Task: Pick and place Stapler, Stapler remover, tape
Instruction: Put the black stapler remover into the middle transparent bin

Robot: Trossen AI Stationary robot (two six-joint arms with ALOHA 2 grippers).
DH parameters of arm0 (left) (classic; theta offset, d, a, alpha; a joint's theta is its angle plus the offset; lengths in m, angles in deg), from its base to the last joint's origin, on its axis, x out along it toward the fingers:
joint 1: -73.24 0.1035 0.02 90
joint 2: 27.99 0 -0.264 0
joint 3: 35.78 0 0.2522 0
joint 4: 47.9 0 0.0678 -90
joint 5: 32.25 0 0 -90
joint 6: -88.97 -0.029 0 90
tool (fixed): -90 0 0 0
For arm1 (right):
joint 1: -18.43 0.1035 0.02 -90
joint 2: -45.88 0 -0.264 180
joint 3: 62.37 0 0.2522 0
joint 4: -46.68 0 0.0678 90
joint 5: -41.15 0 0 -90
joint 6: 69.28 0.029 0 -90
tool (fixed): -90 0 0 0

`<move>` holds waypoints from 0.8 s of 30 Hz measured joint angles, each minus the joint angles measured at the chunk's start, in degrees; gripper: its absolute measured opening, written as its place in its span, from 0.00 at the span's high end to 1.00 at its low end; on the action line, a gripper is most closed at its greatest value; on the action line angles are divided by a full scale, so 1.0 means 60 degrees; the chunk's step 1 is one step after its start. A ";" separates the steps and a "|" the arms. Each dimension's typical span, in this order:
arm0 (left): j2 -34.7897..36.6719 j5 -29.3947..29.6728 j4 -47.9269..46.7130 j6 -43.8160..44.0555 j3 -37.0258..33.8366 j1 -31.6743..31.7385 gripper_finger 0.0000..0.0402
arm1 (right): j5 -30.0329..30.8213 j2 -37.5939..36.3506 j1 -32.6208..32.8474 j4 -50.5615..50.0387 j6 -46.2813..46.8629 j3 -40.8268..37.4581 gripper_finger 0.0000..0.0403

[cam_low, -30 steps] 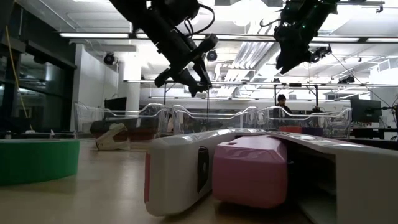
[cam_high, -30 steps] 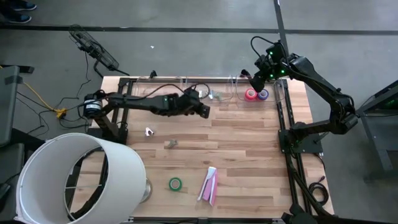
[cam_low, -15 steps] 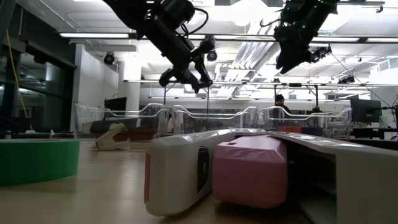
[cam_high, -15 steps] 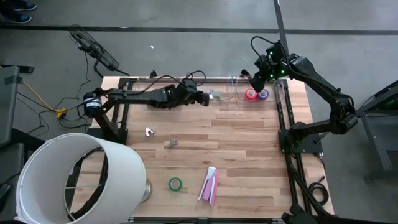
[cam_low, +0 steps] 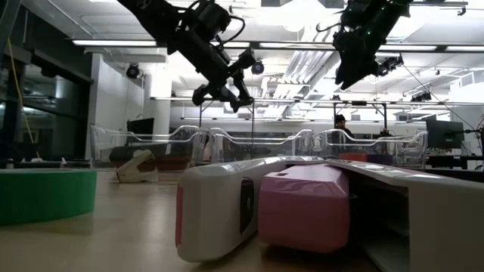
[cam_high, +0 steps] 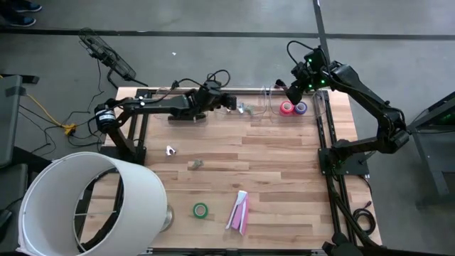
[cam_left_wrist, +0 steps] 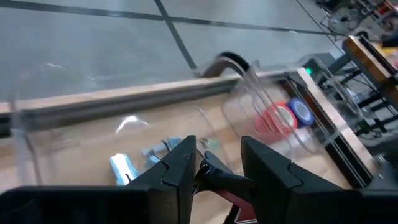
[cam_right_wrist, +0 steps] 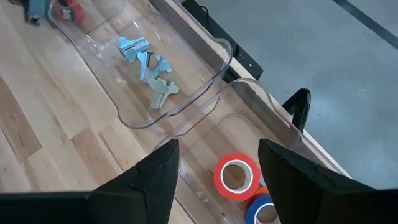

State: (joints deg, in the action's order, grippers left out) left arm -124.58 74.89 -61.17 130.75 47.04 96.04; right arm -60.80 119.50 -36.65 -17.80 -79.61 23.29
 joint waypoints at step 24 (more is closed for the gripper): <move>-0.1380 0.0073 0.0528 0.0255 0.0000 0.0767 0.72 | 0.0002 0.0000 0.0000 0.0217 0.0215 0.0000 0.48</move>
State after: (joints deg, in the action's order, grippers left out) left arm -132.86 75.33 -58.00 132.28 47.04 100.64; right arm -60.79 119.50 -36.65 -16.49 -78.32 23.29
